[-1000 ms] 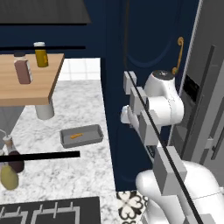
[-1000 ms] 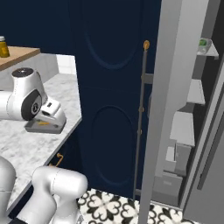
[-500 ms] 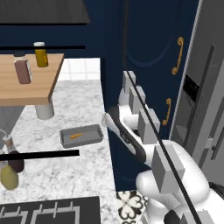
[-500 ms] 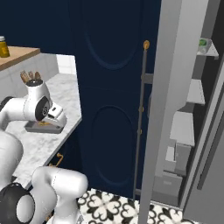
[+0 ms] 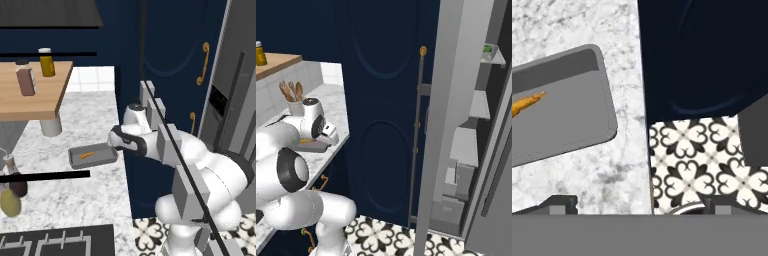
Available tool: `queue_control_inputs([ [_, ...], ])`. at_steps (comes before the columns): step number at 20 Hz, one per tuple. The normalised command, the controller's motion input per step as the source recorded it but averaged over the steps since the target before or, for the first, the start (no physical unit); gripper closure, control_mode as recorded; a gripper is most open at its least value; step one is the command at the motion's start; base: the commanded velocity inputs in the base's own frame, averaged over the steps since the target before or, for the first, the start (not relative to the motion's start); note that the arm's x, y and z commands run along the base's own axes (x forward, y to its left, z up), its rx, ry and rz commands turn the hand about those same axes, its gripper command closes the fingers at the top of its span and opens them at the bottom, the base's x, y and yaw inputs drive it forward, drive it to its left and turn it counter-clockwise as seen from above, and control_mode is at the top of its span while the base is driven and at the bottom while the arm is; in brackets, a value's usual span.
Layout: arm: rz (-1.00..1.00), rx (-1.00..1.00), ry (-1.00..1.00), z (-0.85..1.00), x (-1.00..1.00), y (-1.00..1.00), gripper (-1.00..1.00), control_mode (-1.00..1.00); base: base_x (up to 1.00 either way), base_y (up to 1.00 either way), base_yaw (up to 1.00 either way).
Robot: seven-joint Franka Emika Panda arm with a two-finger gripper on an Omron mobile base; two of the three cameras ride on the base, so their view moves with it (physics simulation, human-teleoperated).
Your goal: Take the meat container that has the shrimp and place it on the second highest rack of the freezer. Then take the vegetable container that has the broccoli and carrot and place it on the highest rack of the freezer.
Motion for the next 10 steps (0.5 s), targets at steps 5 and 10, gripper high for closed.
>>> queue_control_inputs([
  [5, 0.00, 0.00, 0.12, -0.48, 0.93, 0.41, -1.00, -1.00, 0.00, 0.00, 0.00],
  [10, 0.03, -0.01, 0.01, -0.59, 0.28, 0.15, -1.00, -1.00, 0.00, 0.00, 0.00],
])
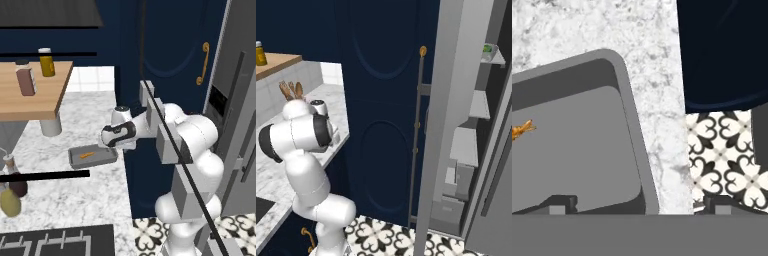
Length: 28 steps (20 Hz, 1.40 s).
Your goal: Take the meat container that has the shrimp and place it on the second highest rack of the freezer. Then take the vegetable container that has the broccoli and carrot and place it on the highest rack of the freezer.
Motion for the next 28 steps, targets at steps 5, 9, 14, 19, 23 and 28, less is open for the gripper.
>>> queue_control_inputs([
  [5, 0.00, -0.02, 0.00, -0.69, 0.05, 0.00, -1.00, -1.00, 0.00, 0.00, 0.00],
  [9, 0.00, 0.00, 0.00, -0.33, 0.37, 0.00, -1.00, -1.00, 0.00, 0.00, 0.00],
  [14, 0.00, 0.00, -0.01, 0.00, 0.43, 0.00, -1.00, -1.00, 0.00, 0.00, 0.00],
  [19, 0.00, 0.00, -0.02, 0.06, 0.09, 0.00, -1.00, -1.00, 0.00, 0.00, 0.00],
  [23, 0.00, 0.00, 0.00, 0.00, 0.45, 0.00, -1.00, -1.00, 0.00, 0.00, 0.00],
  [28, 0.00, 0.01, 0.00, -0.04, 0.30, 0.00, -1.00, -1.00, 0.00, 0.00, 0.00],
])
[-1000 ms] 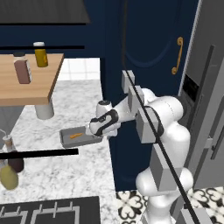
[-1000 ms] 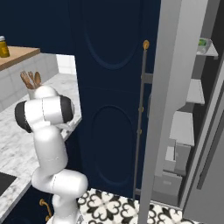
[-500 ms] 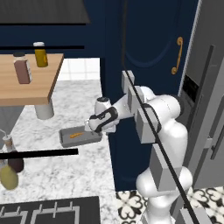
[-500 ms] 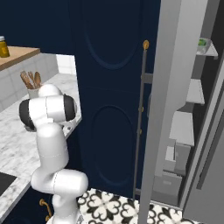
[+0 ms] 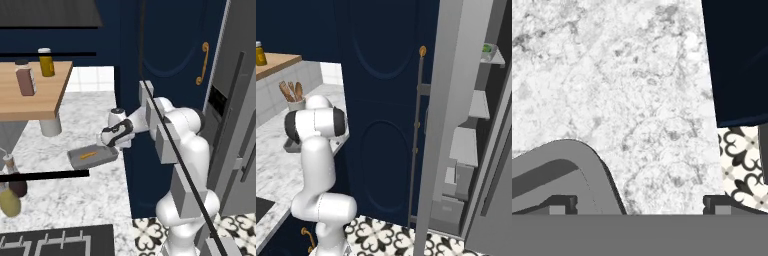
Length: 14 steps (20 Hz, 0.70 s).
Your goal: Take the meat container that has the shrimp and place it on the second highest rack of the freezer. Then take the vegetable container that has the broccoli and carrot and place it on the highest rack of the freezer.
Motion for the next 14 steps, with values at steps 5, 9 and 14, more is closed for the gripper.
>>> queue_control_inputs([
  [5, 0.00, 0.00, 0.03, -0.16, -0.01, 0.00, 1.00, -1.00, 0.00, 0.00, 0.00],
  [9, 0.00, 0.02, 0.00, 0.00, -0.63, 0.00, 1.00, -1.00, 0.00, 0.00, 0.00],
  [14, -0.13, 0.07, 0.00, 0.00, -0.87, 0.00, 1.00, -1.00, 0.00, 0.00, 0.00],
])
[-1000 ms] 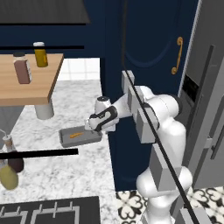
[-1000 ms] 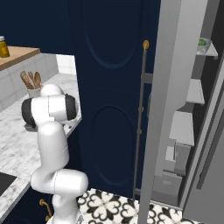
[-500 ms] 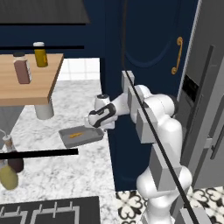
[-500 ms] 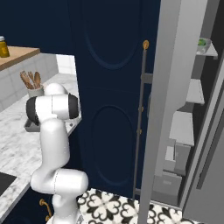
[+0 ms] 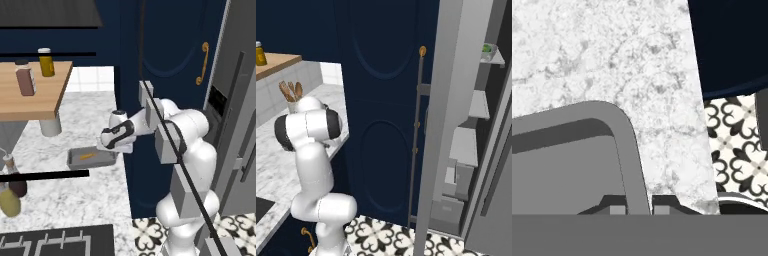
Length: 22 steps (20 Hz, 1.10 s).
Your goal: Take the meat container that has the shrimp and place it on the second highest rack of the freezer. Then take the vegetable container that has the broccoli and carrot and place it on the highest rack of the freezer.
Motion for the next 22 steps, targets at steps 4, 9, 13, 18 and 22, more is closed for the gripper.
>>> queue_control_inputs([
  [4, -0.23, 0.09, -0.05, 0.09, -0.91, -0.01, 1.00, -1.00, 0.00, 0.00, 0.00],
  [9, -0.24, 0.14, -0.17, 0.55, -1.00, -0.35, 1.00, -1.00, 0.00, 0.00, 0.00],
  [13, -0.20, 0.09, -0.21, 1.00, -1.00, -0.57, 1.00, -1.00, 0.00, 0.00, 0.00],
  [18, -0.13, 0.08, -0.04, 1.00, -0.98, -0.42, 1.00, -1.00, 0.00, 0.00, 0.00],
  [22, -0.07, 0.04, 0.02, 1.00, -0.60, -0.06, 1.00, -1.00, 0.00, 0.00, 0.00],
])
